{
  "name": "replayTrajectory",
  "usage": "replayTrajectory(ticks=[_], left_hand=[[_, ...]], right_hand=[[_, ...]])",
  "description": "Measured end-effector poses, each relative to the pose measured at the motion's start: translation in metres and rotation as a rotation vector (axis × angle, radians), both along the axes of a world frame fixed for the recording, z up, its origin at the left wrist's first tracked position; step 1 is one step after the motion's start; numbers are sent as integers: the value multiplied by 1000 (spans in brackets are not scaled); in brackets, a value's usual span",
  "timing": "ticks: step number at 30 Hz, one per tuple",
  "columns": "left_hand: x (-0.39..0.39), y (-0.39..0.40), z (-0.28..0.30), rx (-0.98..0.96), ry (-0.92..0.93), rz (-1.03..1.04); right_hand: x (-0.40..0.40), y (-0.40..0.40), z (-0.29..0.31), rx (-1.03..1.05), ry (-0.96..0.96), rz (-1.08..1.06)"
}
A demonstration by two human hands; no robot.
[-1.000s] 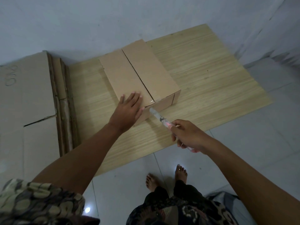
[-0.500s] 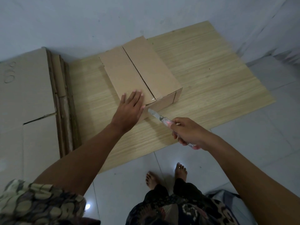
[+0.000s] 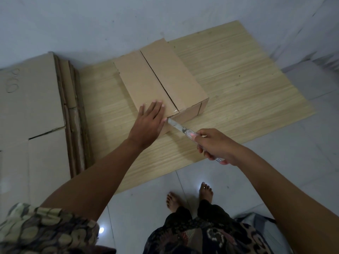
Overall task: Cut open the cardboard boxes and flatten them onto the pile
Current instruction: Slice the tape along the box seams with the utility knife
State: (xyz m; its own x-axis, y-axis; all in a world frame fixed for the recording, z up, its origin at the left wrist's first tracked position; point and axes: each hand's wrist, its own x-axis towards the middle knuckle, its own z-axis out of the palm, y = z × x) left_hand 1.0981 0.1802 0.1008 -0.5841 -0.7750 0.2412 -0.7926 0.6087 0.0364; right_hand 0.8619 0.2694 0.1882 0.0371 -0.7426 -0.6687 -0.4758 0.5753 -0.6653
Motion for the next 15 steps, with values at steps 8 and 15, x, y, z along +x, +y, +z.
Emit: replayTrajectory(ticks=[8, 15], left_hand=[[-2, -2, 0, 18, -7, 6], [-2, -3, 1, 33, -21, 14]], right_hand=[[5, 3, 1, -15, -12, -59], [7, 0, 8, -10, 21, -41]])
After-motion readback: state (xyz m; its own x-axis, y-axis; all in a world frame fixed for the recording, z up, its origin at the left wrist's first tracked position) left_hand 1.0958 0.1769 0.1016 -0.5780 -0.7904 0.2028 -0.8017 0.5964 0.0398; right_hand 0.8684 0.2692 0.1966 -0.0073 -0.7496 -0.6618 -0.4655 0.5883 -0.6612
